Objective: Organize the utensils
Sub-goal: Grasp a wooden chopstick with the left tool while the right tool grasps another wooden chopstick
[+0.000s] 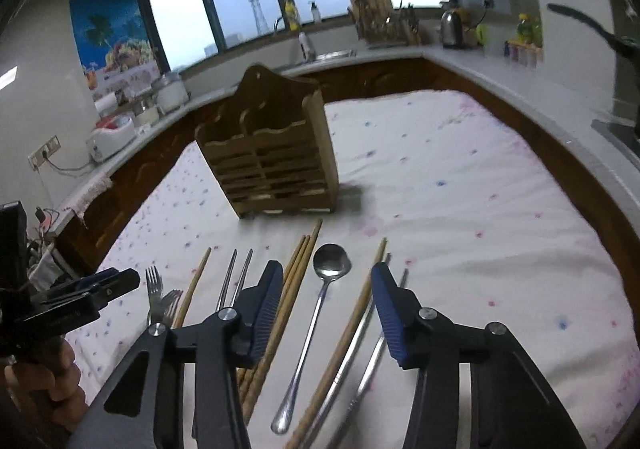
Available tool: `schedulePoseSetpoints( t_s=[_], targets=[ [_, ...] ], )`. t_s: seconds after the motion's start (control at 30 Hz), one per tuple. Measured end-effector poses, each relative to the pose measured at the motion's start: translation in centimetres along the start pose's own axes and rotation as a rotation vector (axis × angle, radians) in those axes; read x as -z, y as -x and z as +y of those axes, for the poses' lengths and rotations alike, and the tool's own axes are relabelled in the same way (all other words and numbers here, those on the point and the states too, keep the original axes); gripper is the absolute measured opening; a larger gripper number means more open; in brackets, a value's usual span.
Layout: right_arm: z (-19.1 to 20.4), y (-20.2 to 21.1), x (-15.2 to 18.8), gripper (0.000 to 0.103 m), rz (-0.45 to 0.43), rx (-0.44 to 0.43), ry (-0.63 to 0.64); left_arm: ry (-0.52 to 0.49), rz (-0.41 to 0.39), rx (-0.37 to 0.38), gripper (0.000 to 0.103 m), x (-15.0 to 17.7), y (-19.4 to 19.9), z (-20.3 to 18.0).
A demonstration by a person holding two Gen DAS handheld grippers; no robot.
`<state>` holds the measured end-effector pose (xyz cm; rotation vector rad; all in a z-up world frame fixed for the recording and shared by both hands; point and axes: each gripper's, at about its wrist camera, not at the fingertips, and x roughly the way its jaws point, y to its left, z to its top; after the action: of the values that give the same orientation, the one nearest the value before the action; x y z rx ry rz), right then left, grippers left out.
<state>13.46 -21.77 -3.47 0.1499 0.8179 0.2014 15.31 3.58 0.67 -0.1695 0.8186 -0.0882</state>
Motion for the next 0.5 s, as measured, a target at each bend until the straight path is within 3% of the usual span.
schedulePoseSetpoints(
  t_s=[0.1,0.27,0.5],
  targets=[
    [0.4,-2.1,-0.2,0.032,0.064,-0.011,0.013,-0.007,0.041,0.022,0.055,-0.9,-1.4,0.2],
    [0.4,-5.1,-0.1,0.031,0.137,0.014,0.041,-0.012,0.106,0.042,0.048,-2.2,-4.1,0.7],
    [0.4,-6.6,-1.0,0.031,0.157,-0.013,0.041,-0.014,0.169,0.042,0.040,-3.7,-8.5,0.4]
  ],
)
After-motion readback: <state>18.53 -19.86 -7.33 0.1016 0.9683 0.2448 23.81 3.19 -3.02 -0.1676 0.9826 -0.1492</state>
